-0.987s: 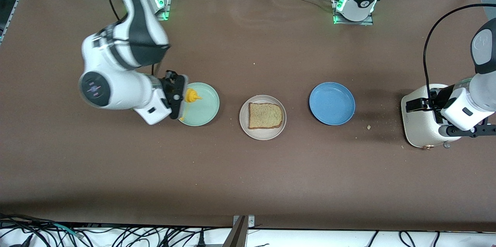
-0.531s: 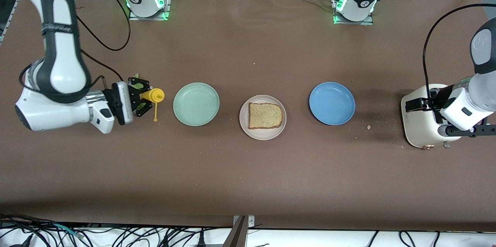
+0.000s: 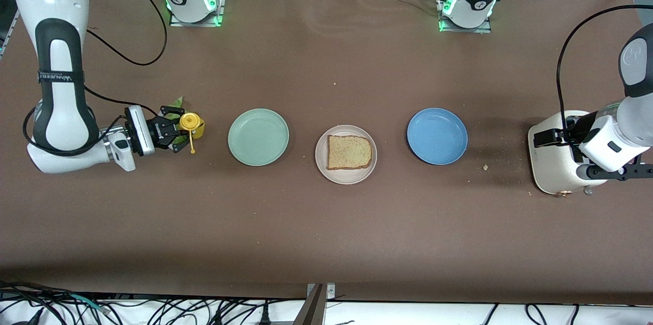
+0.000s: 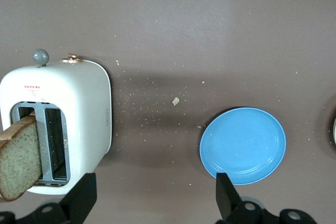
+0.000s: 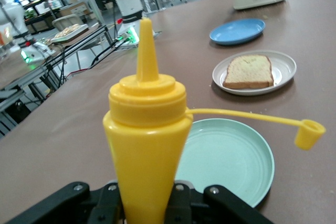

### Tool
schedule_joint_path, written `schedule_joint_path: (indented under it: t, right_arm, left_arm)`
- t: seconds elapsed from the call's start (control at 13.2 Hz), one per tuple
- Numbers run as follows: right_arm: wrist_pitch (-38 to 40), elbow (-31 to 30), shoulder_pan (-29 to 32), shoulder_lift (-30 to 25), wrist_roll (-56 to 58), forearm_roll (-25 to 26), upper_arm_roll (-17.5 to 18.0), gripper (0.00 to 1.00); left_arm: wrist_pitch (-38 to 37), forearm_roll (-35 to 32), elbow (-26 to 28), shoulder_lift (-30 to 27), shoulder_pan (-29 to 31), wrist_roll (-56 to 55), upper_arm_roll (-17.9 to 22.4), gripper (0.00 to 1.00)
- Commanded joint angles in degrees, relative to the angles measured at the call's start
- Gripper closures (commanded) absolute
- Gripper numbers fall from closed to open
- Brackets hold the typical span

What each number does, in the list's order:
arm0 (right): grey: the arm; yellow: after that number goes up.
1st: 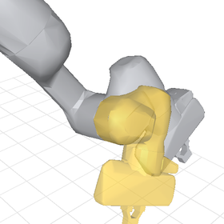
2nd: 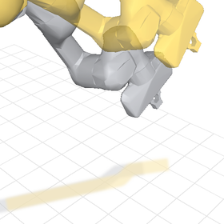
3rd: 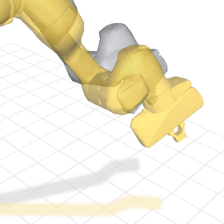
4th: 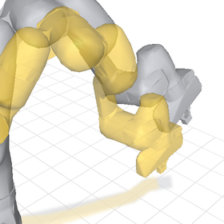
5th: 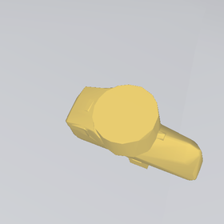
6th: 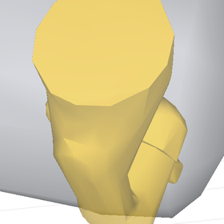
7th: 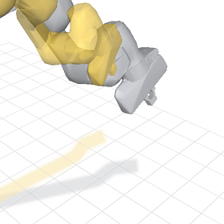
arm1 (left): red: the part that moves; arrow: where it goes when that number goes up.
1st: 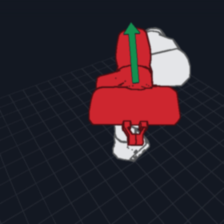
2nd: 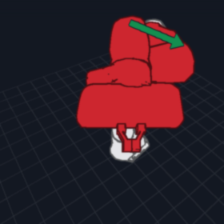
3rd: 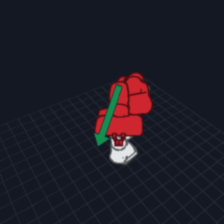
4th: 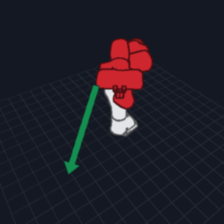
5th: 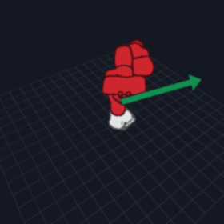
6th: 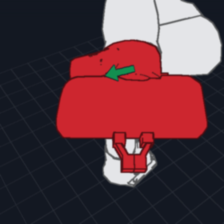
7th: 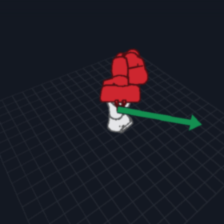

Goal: Make sandwich in beige plate with both arms
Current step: 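Carry the mustard bottle back beside the lettuce with the right gripper, then lower the mustard, open the right gripper and draw it back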

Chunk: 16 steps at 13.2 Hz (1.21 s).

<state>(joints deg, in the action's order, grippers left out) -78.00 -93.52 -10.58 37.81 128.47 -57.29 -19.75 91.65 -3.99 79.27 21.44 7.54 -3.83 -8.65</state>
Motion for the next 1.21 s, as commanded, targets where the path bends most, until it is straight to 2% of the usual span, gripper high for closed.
schedule_joint_path:
  t: [0.0,0.3,0.61,0.91,0.99,1.06,1.14]
  right_arm:
    - [1.6,-2.4,2.4,2.3,11.1,-3.3,0.9,1.0]
    - [2.9,-2.6,3.4,8.1,21.6,-7.8,1.0,1.0]
    - [2.7,-2.1,4.2,11.8,26.5,-9.9,1.1,1.0]
    - [2.9,-2.0,4.2,13.2,27.8,-11.0,1.2,1.0]
    - [2.7,-2.0,4.2,13.4,27.7,-11.0,1.2,0.77]
    - [2.7,-1.9,4.2,13.6,27.5,-11.0,1.2,0.62]
    - [2.7,-1.8,4.2,13.7,27.1,-11.0,1.2,0.42]
  left_arm:
    - [-0.4,-1.9,0.7,-1.1,0.4,1.0,-0.4,0.0]
    - [-0.3,-1.9,0.8,-1.1,0.4,1.0,-0.4,0.0]
    - [-0.3,-1.9,0.8,-1.1,0.3,1.0,-0.4,0.0]
    - [-0.3,-1.9,0.8,-1.1,0.3,1.0,-0.4,0.0]
    - [-0.3,-1.9,0.8,-1.1,0.3,1.0,-0.4,0.0]
    - [-0.3,-1.9,0.8,-1.1,0.3,1.0,-0.4,0.0]
    - [-0.3,-1.9,0.8,-1.1,0.3,1.0,-0.4,0.0]
